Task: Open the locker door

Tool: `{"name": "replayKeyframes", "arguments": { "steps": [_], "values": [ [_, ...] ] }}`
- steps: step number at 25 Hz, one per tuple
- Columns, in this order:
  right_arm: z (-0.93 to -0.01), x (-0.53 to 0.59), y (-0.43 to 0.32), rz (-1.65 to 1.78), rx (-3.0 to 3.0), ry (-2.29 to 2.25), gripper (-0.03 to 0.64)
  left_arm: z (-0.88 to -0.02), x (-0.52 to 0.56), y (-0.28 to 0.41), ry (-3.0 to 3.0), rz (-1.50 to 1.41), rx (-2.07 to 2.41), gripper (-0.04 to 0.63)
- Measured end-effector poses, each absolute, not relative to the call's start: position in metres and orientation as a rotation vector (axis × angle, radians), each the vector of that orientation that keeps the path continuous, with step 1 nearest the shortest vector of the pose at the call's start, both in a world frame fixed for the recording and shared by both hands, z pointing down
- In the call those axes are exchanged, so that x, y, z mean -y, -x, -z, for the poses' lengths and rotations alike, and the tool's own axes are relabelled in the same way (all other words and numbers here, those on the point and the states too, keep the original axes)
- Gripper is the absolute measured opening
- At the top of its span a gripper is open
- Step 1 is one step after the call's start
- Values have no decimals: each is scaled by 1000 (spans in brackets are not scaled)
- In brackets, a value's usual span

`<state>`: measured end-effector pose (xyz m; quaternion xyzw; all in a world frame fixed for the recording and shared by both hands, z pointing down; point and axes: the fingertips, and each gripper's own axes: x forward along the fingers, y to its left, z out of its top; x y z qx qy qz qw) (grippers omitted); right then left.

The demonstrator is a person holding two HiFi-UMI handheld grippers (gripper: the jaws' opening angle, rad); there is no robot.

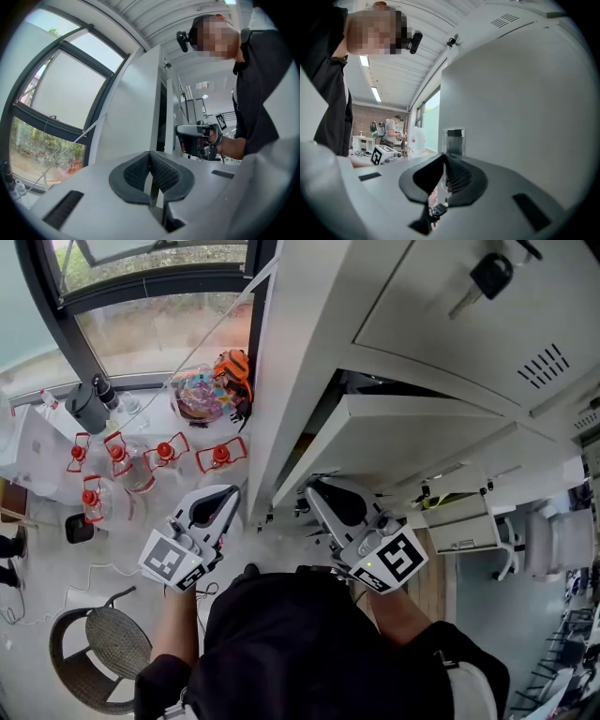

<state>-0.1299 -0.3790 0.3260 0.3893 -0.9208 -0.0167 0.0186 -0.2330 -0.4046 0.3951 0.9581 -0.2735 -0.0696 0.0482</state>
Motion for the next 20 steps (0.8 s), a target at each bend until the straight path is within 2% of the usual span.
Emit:
{"name": "replayKeyframes", "arguments": {
  "steps": [20],
  "values": [
    [-326,314,114,26,3042,-806,26,-376,333,194,-2881,201,1057,11]
  ]
}}
